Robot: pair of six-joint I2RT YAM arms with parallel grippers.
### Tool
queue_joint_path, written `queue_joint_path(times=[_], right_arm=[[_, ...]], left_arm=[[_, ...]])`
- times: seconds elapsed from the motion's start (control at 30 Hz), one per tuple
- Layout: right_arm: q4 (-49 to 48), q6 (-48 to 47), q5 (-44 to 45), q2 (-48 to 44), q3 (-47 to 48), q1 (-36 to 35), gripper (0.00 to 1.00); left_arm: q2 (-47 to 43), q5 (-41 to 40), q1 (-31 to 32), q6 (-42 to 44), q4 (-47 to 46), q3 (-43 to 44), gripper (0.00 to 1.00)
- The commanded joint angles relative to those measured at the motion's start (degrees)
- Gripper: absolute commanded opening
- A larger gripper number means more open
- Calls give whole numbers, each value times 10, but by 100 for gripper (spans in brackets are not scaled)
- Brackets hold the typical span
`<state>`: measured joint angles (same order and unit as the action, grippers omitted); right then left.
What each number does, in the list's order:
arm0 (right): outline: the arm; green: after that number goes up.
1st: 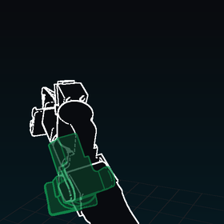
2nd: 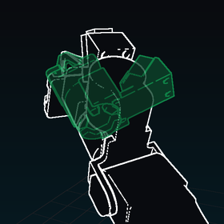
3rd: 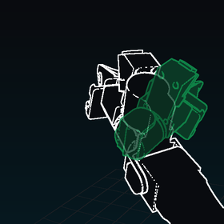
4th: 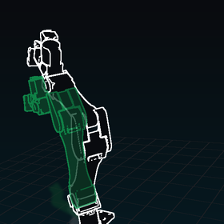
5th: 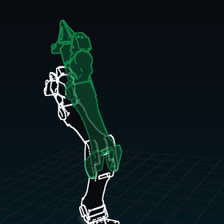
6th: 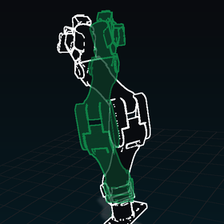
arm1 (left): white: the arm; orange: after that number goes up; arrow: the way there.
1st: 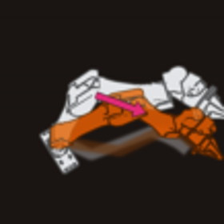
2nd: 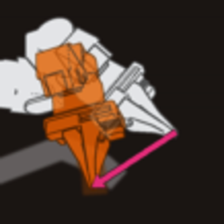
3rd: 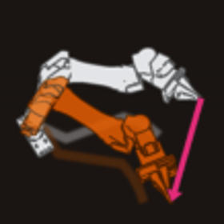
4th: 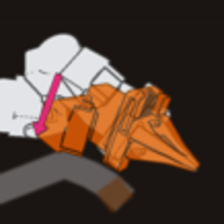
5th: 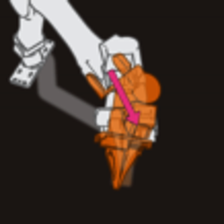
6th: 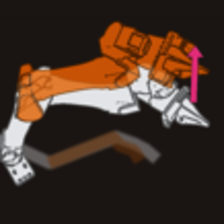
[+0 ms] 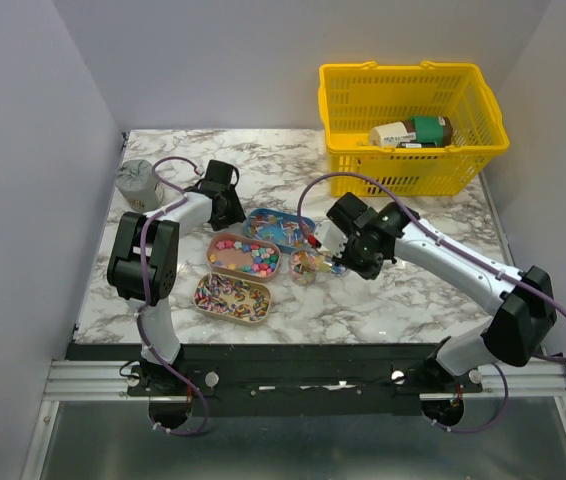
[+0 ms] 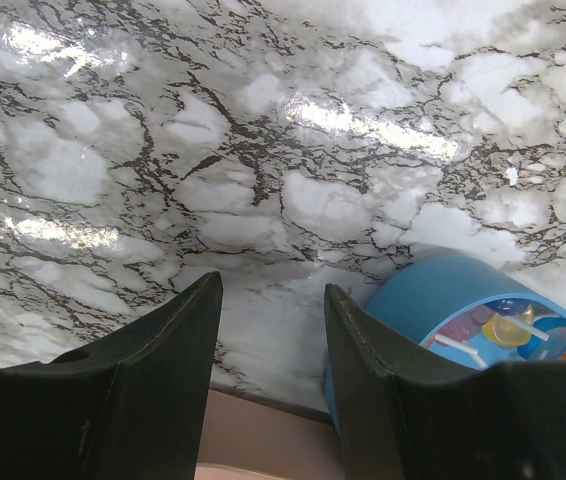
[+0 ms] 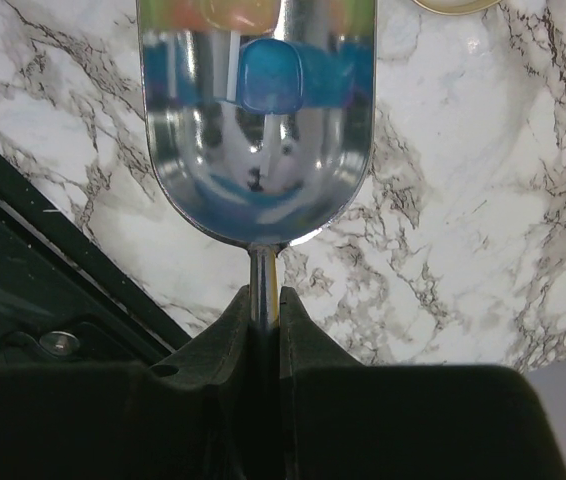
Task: Pack the candies
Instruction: Place the fake candies in the packing bottle.
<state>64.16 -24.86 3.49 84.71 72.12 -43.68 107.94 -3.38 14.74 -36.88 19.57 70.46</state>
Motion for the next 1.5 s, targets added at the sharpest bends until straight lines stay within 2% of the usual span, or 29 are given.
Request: queue_joint_path(times=[0.0,0.37,0.5,0.73,1.0,1.37,1.47], right_arm=[[31,8,21,6,21,-11,1],[54,16,56,10,26,-18,1],[56,32,89,-9,36,-18,1],[35,39,79,-56,46,-18,1],[4,67,114,-93,12,-15,1],[-145,188,255,-129,-70,102,1],[-164,248,237,-109,-79,131,1]], left_arm=[[-10,-3,4,-4,9,-2,57],[-15,-10,4,-6,10,-3,58],[-23,-16,4,-7,9,-7,59],[-52,-39,4,-6,8,-15,61],[-61,-52,4,-7,12,-18,62],[-84,-111,6,-16,42,-19,70],[-91,-109,8,-16,48,-17,72]])
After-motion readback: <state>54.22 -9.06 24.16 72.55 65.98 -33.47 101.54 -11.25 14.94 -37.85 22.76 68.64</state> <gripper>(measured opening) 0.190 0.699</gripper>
